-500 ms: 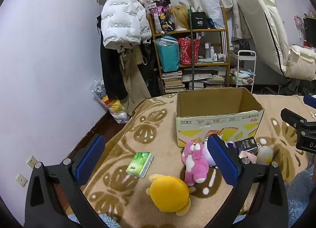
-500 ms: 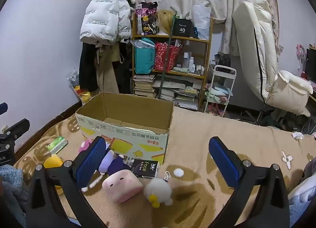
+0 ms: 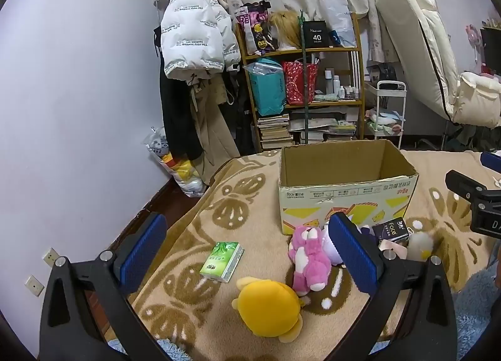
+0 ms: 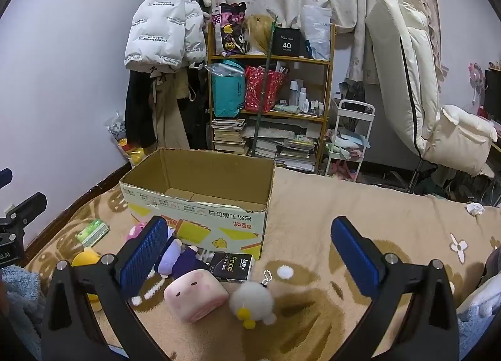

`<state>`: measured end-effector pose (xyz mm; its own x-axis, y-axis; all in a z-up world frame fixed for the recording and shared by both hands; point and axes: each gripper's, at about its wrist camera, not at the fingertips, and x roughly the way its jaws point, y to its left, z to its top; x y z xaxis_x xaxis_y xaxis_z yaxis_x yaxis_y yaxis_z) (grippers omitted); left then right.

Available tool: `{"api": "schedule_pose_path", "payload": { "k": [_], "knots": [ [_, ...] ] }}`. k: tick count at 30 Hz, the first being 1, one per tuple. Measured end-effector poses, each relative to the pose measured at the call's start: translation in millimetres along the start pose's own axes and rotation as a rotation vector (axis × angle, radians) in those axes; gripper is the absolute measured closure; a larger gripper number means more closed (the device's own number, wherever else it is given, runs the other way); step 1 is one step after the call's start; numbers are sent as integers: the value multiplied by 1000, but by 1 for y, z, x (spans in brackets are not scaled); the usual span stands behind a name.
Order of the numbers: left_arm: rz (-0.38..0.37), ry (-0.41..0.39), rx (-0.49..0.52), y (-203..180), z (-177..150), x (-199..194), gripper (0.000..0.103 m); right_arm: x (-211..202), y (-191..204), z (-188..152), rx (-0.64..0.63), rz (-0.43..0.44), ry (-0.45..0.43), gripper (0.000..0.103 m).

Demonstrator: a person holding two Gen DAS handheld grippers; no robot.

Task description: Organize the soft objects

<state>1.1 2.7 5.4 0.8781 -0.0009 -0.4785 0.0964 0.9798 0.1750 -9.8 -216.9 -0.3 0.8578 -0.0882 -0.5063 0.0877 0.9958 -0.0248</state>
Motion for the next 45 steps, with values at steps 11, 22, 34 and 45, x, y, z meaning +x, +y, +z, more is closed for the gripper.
{"api": "schedule_pose_path", "payload": {
  "k": [11,22,34,45],
  "knots": [
    [4,-1,0,0,0,-1,1,1,1,-1,6,4,0,0],
    [3,-1,0,0,-1,0,1,1,1,-2,9,6,1,0],
    [5,-4,4,-3,-2,0,1,2,2,-1,13,8,3,0],
    [5,-2,5,-1,-1,0,1,2,2,-2,16,9,5,0]
  ]
}}
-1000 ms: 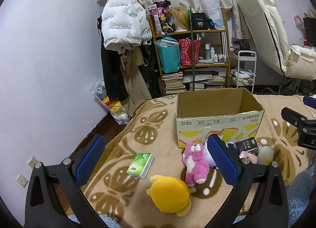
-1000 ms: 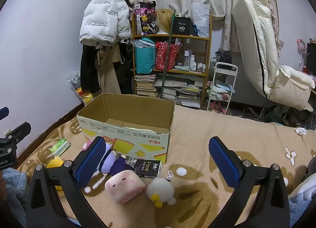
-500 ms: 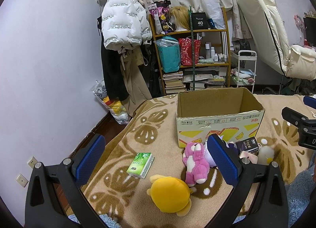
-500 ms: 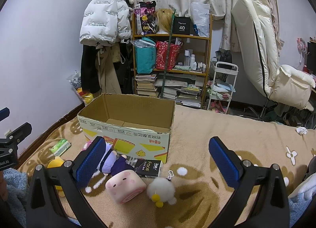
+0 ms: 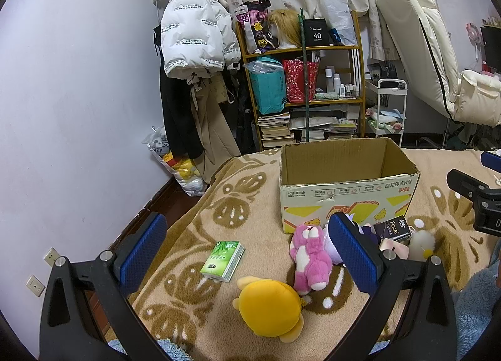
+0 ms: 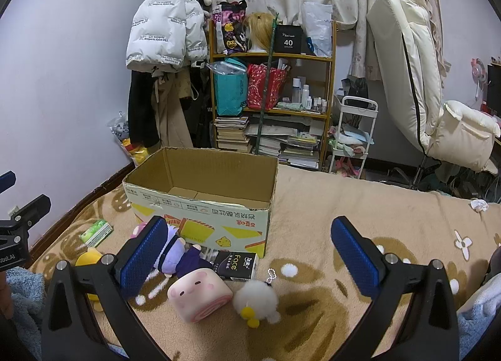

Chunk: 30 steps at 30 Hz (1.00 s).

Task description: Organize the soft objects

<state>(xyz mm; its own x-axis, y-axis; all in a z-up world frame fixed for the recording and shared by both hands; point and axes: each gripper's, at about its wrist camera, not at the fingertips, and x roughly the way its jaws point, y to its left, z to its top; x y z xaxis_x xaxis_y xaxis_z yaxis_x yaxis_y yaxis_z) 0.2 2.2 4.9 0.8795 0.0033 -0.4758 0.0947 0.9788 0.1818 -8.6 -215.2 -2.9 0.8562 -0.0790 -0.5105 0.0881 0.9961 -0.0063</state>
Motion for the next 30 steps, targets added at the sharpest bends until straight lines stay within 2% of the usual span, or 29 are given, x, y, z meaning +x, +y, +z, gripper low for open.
{"api": "schedule_pose_path", "payload": {
  "k": [30],
  "knots": [
    [0,2,2,2,0,-1,1,0,0,0,5,3,1,0]
  ]
}}
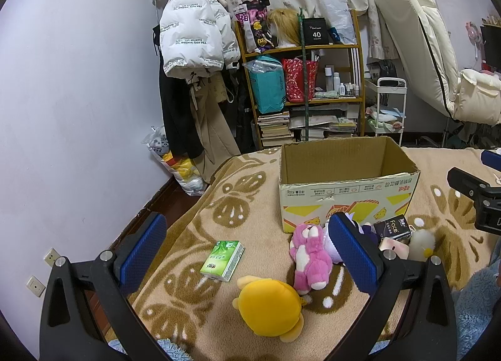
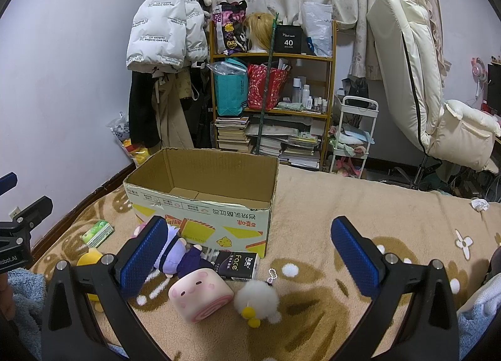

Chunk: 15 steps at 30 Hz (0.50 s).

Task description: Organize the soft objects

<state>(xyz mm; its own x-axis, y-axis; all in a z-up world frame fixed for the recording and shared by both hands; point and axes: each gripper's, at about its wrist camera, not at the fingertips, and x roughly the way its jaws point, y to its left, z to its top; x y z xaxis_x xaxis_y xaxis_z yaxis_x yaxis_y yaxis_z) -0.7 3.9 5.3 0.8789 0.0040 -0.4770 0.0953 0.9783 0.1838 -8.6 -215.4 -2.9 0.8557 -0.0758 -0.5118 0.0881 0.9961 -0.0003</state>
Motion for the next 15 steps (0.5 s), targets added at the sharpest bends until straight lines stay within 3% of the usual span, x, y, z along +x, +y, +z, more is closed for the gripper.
{"api": "schedule_pose_path", "payload": {
  "k": [15],
  "knots": [
    [-34,94,20,-2,-4,26,1,13,3,1,14,18,51,0]
  ]
}}
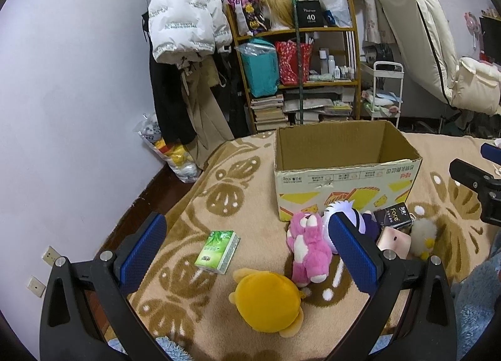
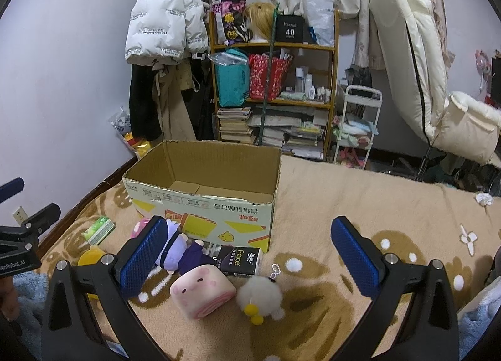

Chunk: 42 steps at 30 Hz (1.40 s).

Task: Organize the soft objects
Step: 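Grasp the green tissue pack with the left gripper while the right gripper grasps the white fluffy plush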

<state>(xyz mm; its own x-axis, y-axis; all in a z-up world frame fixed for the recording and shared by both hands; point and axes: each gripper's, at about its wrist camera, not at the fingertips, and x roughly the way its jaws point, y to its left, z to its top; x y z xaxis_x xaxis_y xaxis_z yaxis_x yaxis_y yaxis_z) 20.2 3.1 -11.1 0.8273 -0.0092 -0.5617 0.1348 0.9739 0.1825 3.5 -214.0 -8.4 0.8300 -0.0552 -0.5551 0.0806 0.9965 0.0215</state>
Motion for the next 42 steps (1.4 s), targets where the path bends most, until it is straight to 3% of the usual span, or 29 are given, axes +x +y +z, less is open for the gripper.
{"api": "schedule_pose_path", "payload": {
  "k": [11,23,42],
  "knots": [
    [-16,84,1,9,23,34,1,21,-4,22,6,47,75,0],
    [-7,223,43,26,39,101,1,57,-13,25,29,62,205,0],
    [-48,546,-63,58,-13,215,1,126,-28,-19,71,87,493,0]
  ]
}}
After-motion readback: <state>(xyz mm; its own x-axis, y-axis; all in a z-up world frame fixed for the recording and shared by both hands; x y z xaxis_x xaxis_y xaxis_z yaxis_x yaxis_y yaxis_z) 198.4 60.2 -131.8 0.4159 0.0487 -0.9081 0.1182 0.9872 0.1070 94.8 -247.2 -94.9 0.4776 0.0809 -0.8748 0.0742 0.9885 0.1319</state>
